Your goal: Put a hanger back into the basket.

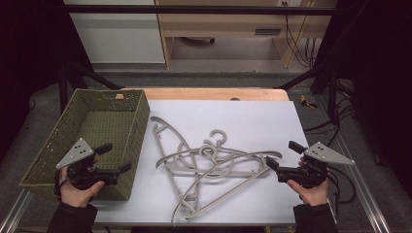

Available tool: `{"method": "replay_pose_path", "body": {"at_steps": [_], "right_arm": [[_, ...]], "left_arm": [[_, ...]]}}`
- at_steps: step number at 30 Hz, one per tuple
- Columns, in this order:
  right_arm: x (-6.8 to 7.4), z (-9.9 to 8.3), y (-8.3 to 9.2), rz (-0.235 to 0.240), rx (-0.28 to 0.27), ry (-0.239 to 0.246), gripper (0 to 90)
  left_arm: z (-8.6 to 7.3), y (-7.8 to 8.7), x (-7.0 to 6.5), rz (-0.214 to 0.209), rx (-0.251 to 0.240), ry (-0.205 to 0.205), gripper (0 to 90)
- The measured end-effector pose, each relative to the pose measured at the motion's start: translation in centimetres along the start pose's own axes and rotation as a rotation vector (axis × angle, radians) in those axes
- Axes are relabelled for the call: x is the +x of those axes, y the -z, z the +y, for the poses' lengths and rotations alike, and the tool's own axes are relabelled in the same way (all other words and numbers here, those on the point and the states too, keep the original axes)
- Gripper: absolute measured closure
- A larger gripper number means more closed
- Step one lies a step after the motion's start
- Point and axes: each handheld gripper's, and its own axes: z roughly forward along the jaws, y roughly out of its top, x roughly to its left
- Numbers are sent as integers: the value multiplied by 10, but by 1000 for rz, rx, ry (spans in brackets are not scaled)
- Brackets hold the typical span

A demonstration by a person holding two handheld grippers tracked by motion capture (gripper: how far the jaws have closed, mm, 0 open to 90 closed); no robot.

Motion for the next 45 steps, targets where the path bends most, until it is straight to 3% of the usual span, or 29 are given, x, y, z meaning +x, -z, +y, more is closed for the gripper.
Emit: {"method": "replay_pose_path", "body": {"at_steps": [8, 20, 29, 45], "right_arm": [[0, 1, 1, -6, 0, 6, 32], [7, 1, -5, 5, 26, 17, 32], [9, 1, -7, 11, 34, 22, 33], [10, 0, -9, 11, 50, 22, 33]], "left_arm": [[6, -4, -8, -21, 15, -2, 59], [20, -33, -36, -89, 79, -47, 77], [35, -70, -57, -134, 169, -94, 91], [38, -132, -94, -210, 317, -170, 106]]}}
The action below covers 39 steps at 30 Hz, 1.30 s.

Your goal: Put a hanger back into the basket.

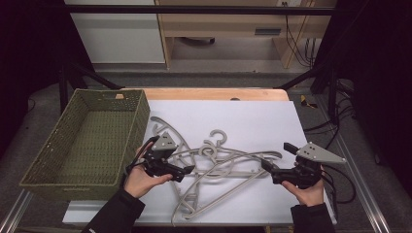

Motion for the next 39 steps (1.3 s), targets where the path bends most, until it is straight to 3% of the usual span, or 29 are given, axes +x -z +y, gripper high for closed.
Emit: {"method": "replay_pose_path", "body": {"at_steps": [7, 15, 23, 29, 33, 39], "right_arm": [[-1, 0, 0, 3, 8, 16, 30], [0, -1, -1, 6, 9, 17, 27], [1, -1, -3, 7, 14, 17, 27], [0, -1, -3, 7, 15, 19, 27], [0, -1, -3, 9, 14, 18, 28], [0, -1, -3, 10, 14, 18, 27]], "left_arm": [[9, -26, -10, -45, 71, -33, 124], [17, -51, -16, -62, 161, -78, 156], [19, -78, -17, -61, 233, -77, 230], [17, -98, -14, -38, 276, -68, 326], [14, -108, -13, -42, 311, -81, 397], [11, -117, -15, -54, 325, -80, 522]]}}
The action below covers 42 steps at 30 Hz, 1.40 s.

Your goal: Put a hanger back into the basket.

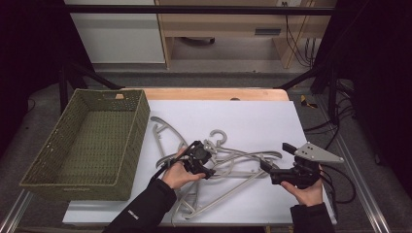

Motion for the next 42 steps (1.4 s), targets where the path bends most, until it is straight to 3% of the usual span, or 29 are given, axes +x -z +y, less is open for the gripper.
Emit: {"method": "replay_pose_path", "body": {"at_steps": [4, 9, 22, 25, 36, 42], "right_arm": [[0, 0, -1, 0, 4, 1, 28], [0, 0, -1, 2, 7, 4, 28], [0, 0, -1, 2, 9, 2, 28], [0, 0, -1, 2, 10, 3, 28], [0, 0, -2, 6, 12, 6, 28], [1, 0, -2, 6, 12, 7, 29]], "left_arm": [[0, -5, -1, 6, 18, 0, 625], [-1, -8, -1, -28, 21, 10, 687], [-1, -5, 0, -37, 30, 36, 777], [-1, -4, 1, -16, 26, 39, 818], [-1, -4, 3, -25, 9, 53, 798], [1, -6, 3, -28, 25, 58, 791]]}}
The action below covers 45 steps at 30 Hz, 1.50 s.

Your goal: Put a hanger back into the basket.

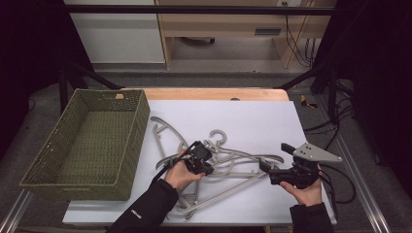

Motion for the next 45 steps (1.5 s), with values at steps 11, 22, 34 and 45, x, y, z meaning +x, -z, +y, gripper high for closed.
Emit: {"method": "replay_pose_path", "body": {"at_steps": [11, 22, 34, 45], "right_arm": [[0, 0, 1, 4, -3, -2, 29], [-2, 2, 7, 5, -23, -10, 34], [-2, 3, 10, 7, -27, -10, 37], [-2, 3, 10, 8, -27, -7, 38]], "left_arm": [[2, 12, -8, 36, -25, -20, 826], [-7, 49, -13, 53, -122, -32, 830], [-14, 95, -5, 100, -217, 9, 831], [-19, 134, 3, 154, -265, 29, 831]]}}
